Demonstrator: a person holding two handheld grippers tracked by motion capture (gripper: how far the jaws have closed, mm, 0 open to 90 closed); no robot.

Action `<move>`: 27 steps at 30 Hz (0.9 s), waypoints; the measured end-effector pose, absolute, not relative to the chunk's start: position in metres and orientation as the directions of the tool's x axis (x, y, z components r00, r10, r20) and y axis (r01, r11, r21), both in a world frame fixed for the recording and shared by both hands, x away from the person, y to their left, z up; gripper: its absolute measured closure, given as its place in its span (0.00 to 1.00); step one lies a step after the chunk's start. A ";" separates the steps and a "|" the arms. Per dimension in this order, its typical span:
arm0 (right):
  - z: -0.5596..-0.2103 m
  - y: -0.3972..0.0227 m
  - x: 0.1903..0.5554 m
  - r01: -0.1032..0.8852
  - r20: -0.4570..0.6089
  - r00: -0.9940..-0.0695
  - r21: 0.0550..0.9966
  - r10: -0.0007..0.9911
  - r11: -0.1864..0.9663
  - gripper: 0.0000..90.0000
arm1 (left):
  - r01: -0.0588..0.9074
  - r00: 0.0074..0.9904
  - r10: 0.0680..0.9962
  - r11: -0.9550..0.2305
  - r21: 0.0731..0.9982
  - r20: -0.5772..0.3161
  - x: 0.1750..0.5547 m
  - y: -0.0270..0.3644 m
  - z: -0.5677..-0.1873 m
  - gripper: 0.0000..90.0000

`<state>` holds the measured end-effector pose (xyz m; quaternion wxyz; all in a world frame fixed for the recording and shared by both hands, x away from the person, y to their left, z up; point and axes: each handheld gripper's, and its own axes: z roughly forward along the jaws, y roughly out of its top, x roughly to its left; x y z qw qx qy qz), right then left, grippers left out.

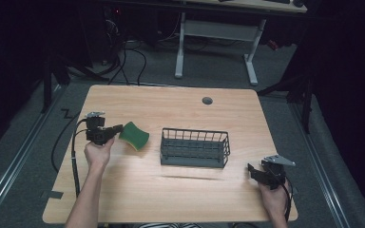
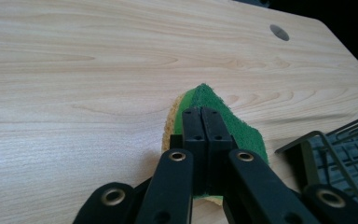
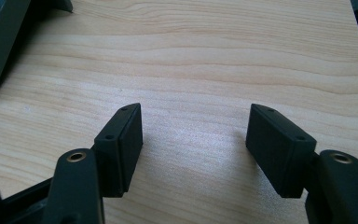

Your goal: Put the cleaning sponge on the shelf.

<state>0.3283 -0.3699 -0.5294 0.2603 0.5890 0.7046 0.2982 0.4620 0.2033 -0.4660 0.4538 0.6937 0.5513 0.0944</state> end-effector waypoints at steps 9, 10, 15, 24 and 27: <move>-0.529 -0.370 0.328 0.675 -0.014 -0.171 0.727 0.985 0.127 0.40 | 0.634 0.418 0.841 -0.001 0.773 -0.342 0.451 0.204 -0.438 1.00; -0.529 -0.370 0.328 0.674 -0.014 -0.170 0.727 0.985 0.127 0.40 | 0.629 0.424 0.840 -0.005 0.777 -0.338 0.450 0.203 -0.436 1.00; -0.529 -0.370 0.328 0.675 -0.014 -0.171 0.727 0.985 0.127 0.40 | 0.620 0.445 0.834 -0.025 0.784 -0.325 0.446 0.200 -0.430 1.00; -0.529 -0.370 0.328 0.675 -0.013 -0.171 0.727 0.985 0.127 0.40 | 0.603 0.462 0.827 -0.028 0.797 -0.321 0.438 0.200 -0.417 1.00; -0.529 -0.370 0.328 0.675 -0.014 -0.172 0.727 0.985 0.129 0.40 | 0.596 0.470 0.822 -0.027 0.802 -0.321 0.434 0.201 -0.411 1.00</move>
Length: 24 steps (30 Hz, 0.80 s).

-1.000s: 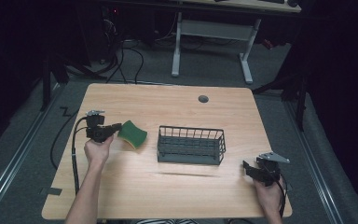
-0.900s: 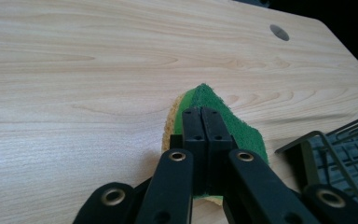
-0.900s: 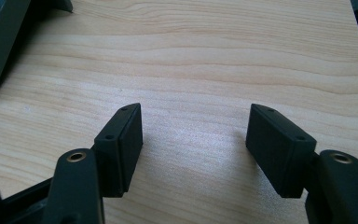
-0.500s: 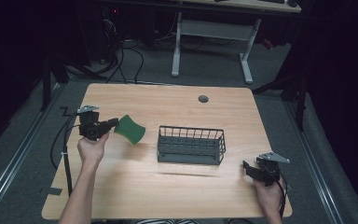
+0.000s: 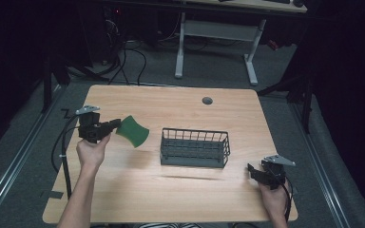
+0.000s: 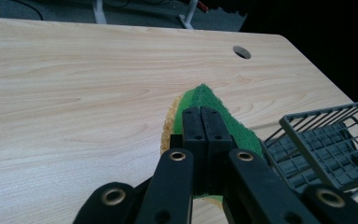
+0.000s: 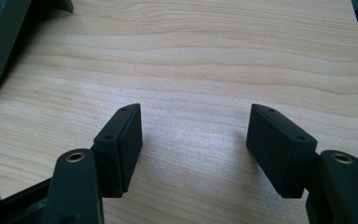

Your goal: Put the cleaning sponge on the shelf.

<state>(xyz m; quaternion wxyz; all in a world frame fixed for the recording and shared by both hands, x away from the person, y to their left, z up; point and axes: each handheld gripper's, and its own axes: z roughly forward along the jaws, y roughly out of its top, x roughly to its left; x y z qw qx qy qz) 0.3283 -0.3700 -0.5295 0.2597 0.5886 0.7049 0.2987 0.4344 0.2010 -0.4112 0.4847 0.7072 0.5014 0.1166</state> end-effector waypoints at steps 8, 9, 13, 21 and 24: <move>-0.529 -0.370 0.328 0.675 -0.014 -0.173 0.726 0.985 0.129 0.40 | 0.572 0.493 0.812 -0.033 0.819 -0.312 0.423 0.204 -0.394 1.00; -0.529 -0.370 0.328 0.674 -0.016 -0.174 0.727 0.985 0.131 0.40 | 0.568 0.498 0.810 -0.034 0.823 -0.310 0.422 0.204 -0.391 1.00; -0.529 -0.370 0.328 0.675 -0.014 -0.172 0.727 0.985 0.129 0.40 | 0.553 0.518 0.796 -0.031 0.833 -0.314 0.416 0.204 -0.380 1.00; -0.529 -0.370 0.328 0.675 -0.014 -0.172 0.727 0.985 0.129 0.40 | 0.530 0.570 0.756 -0.038 0.847 -0.322 0.408 0.194 -0.360 1.00; -0.529 -0.370 0.328 0.675 -0.015 -0.172 0.727 0.985 0.129 0.40 | 0.521 0.591 0.740 -0.047 0.852 -0.321 0.408 0.187 -0.354 1.00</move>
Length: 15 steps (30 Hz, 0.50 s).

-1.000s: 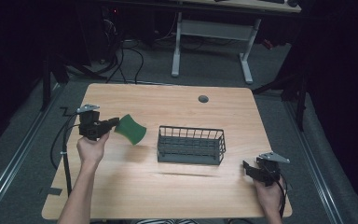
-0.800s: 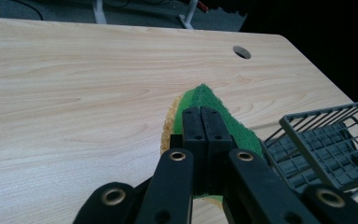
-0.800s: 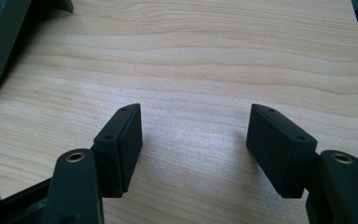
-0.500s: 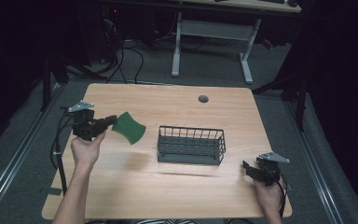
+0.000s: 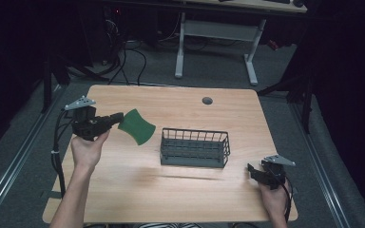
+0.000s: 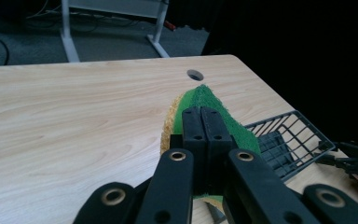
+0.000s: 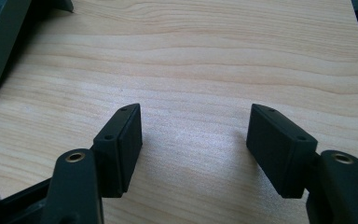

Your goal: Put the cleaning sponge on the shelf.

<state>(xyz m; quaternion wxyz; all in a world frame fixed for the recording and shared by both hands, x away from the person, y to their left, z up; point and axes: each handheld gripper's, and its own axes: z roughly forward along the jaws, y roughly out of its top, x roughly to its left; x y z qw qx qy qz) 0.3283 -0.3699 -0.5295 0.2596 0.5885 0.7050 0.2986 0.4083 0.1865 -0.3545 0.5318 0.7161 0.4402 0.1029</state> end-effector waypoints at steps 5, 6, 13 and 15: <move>-0.529 -0.370 0.328 0.675 -0.014 -0.172 0.727 0.985 0.129 0.40 | 0.512 0.627 0.714 -0.074 0.856 -0.313 0.412 0.170 -0.349 1.00; -0.529 -0.370 0.328 0.675 -0.014 -0.172 0.726 0.985 0.129 0.40 | 0.510 0.632 0.709 -0.076 0.857 -0.314 0.413 0.166 -0.348 1.00; -0.529 -0.370 0.328 0.675 -0.014 -0.172 0.726 0.985 0.129 0.40 | 0.506 0.672 0.676 -0.119 0.854 -0.304 0.422 0.141 -0.348 1.00; -0.529 -0.370 0.328 0.674 -0.015 -0.174 0.727 0.985 0.131 0.40 | 0.506 0.681 0.665 -0.124 0.853 -0.308 0.425 0.134 -0.348 1.00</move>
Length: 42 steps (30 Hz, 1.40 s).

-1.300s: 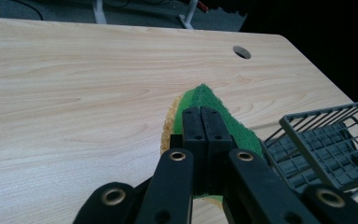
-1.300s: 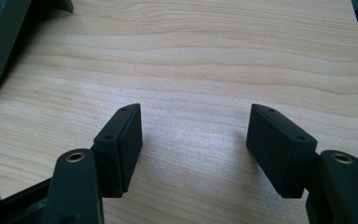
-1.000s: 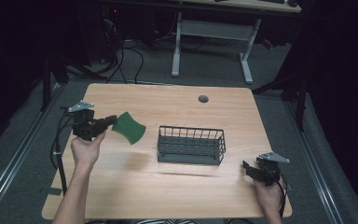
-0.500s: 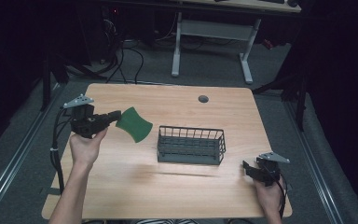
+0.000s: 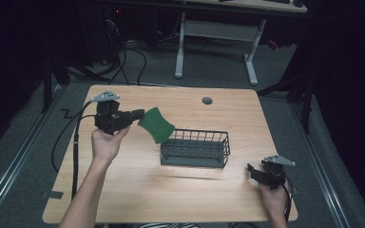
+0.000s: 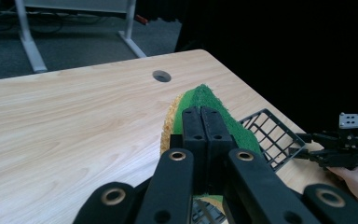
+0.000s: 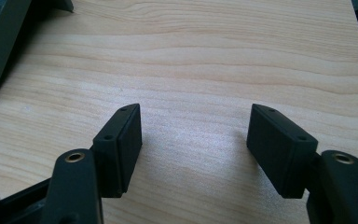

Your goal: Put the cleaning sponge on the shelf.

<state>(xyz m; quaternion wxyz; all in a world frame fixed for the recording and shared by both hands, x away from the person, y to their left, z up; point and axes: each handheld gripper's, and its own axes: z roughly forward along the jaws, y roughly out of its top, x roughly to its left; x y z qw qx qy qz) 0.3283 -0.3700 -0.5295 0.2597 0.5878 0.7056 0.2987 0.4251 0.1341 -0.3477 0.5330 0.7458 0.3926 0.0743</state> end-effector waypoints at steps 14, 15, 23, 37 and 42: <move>-0.529 -0.370 0.328 0.675 -0.013 -0.173 0.726 0.985 0.128 0.39 | 0.494 0.734 0.619 -0.203 0.845 -0.281 0.441 0.086 -0.356 1.00; -0.529 -0.370 0.328 0.675 -0.014 -0.174 0.726 0.985 0.129 0.39 | 0.492 0.738 0.615 -0.208 0.845 -0.278 0.441 0.083 -0.357 1.00; -0.529 -0.370 0.328 0.675 -0.014 -0.175 0.726 0.985 0.130 0.39 | 0.487 0.756 0.600 -0.249 0.837 -0.262 0.447 0.066 -0.367 1.00; -0.530 -0.370 0.328 0.673 -0.013 -0.176 0.728 0.984 0.130 0.39 | 0.456 0.773 0.602 -0.309 0.835 -0.200 0.449 0.051 -0.382 1.00; -0.530 -0.370 0.328 0.673 -0.013 -0.175 0.728 0.984 0.129 0.39 | 0.464 0.771 0.601 -0.305 0.832 -0.209 0.450 0.052 -0.388 1.00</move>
